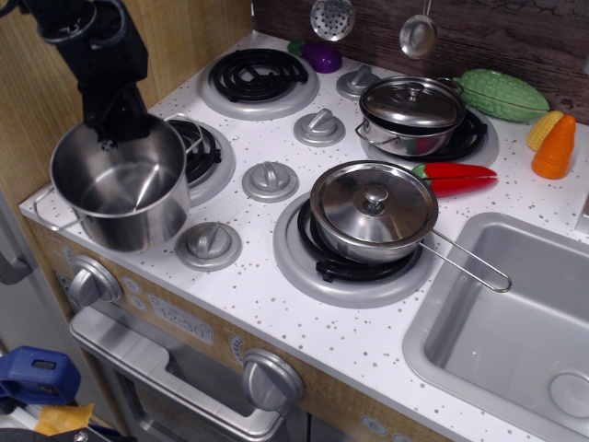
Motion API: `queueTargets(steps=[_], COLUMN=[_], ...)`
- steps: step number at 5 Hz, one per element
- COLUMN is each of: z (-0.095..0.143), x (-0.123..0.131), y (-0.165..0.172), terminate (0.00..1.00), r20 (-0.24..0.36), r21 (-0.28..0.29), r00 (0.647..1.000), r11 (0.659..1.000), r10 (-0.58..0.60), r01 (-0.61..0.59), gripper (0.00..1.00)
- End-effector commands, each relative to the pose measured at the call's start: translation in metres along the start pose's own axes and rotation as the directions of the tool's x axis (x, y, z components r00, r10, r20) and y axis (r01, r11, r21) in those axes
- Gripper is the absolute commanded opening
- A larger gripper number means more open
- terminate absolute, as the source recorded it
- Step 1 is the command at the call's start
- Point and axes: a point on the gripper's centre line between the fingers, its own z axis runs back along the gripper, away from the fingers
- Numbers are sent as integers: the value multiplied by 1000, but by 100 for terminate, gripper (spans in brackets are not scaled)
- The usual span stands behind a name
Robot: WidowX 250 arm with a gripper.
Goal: Put pot on stove which is near stove
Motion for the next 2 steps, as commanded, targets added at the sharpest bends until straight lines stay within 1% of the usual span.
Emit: queueTargets(steps=[1,2], z=[12,5], x=[5,6], y=[34,45], terminate=[0,0], r20=[7,10], r21=[94,132], r00=[997,991], r11=[992,982], r10=[-83,-135], r01=[82,133], gripper=[0,0])
